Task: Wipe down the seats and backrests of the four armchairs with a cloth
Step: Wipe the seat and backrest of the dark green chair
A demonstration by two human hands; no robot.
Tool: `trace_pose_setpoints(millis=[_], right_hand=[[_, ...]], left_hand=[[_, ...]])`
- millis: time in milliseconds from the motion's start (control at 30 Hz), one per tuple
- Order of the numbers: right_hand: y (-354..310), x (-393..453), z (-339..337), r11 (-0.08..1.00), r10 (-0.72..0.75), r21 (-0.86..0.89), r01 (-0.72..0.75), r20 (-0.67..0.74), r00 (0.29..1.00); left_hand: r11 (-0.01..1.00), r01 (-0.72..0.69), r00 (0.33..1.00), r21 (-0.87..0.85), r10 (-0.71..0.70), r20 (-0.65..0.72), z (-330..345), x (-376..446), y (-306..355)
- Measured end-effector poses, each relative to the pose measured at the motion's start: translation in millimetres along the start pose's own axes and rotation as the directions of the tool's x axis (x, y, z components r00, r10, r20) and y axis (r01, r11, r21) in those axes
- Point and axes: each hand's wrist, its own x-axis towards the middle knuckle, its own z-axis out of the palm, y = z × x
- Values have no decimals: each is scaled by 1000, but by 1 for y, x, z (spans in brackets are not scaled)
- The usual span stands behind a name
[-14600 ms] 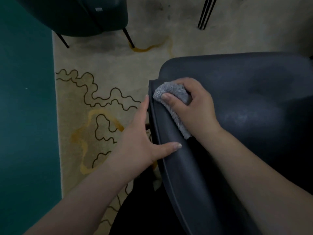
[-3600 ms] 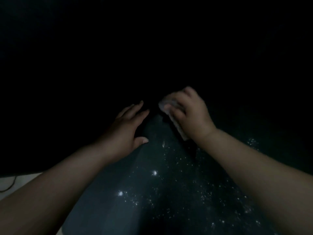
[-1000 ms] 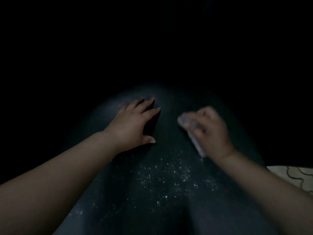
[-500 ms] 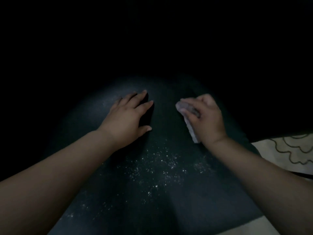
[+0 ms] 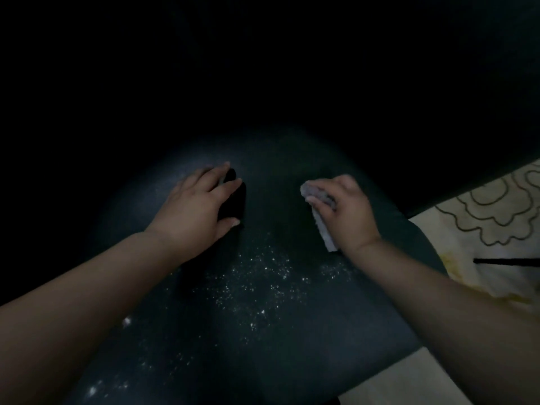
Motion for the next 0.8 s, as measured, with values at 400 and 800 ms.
trace_pose_setpoints(millis=[400,800], right_hand=[[23,-43,-13,996,91,18,-90,-106,990],[45,-65,-32,983,181,27,-180,-196,964]], left_hand=[[995,-89,996,43,90,-5,9,10,20],[990,-117,993,76,119,-25,7,28,37]])
